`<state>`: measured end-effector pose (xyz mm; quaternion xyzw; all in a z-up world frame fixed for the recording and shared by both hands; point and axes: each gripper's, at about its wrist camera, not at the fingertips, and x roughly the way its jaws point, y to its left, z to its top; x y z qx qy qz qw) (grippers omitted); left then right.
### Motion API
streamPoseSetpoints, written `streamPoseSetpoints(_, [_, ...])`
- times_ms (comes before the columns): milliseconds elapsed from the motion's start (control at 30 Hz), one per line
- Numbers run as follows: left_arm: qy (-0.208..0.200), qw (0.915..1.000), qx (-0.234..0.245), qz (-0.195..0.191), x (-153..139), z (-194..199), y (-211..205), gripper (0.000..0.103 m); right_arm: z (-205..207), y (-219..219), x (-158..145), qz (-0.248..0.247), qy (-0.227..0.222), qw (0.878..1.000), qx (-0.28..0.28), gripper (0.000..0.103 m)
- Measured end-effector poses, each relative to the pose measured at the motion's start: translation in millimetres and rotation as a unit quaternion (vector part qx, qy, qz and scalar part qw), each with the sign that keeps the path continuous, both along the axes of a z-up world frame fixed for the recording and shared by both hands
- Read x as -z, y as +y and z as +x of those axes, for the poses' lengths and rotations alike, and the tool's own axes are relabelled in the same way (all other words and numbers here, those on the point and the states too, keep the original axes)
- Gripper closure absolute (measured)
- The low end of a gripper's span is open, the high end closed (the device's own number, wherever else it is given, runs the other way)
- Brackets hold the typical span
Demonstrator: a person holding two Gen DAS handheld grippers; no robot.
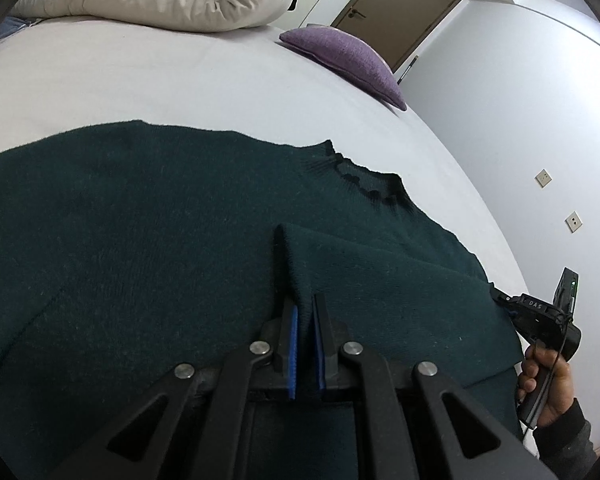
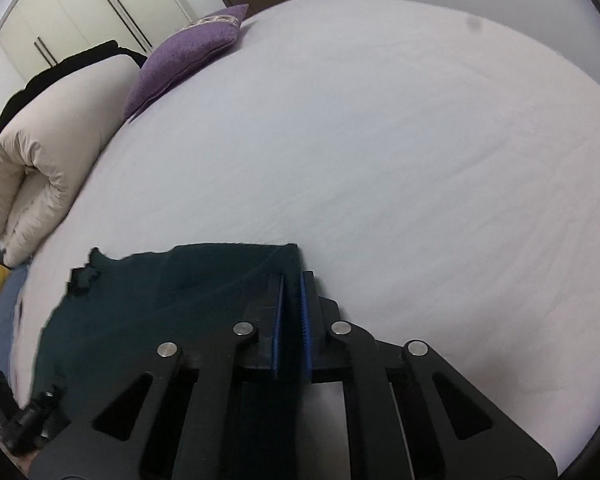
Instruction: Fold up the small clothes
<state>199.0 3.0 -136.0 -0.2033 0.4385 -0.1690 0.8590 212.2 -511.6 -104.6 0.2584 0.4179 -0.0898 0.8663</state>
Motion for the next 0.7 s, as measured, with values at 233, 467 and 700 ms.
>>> streamPoseSetpoints(233, [-0.001, 1.0, 0.002, -0.001, 0.7, 0.7, 0.2, 0.092, -39.8, -5.7, -31.2, 0.039, -0.026, 0.998, 0.039, 0.088])
streamPoseSetpoints(467, [-0.003, 1.0, 0.002, 0.001, 0.4, 0.4, -0.2, 0.092, -65.0, 47.9, -26.2, 0.018, -0.005, 0.998, -0.06, 0.089])
streamPoseSetpoints(700, [-0.003, 0.9995, -0.017, -0.025, -17.3, -13.1, 18.8, 0.034, -92.5, 19.6, -11.6, 0.029, -0.012, 0.999, -0.016, 0.085])
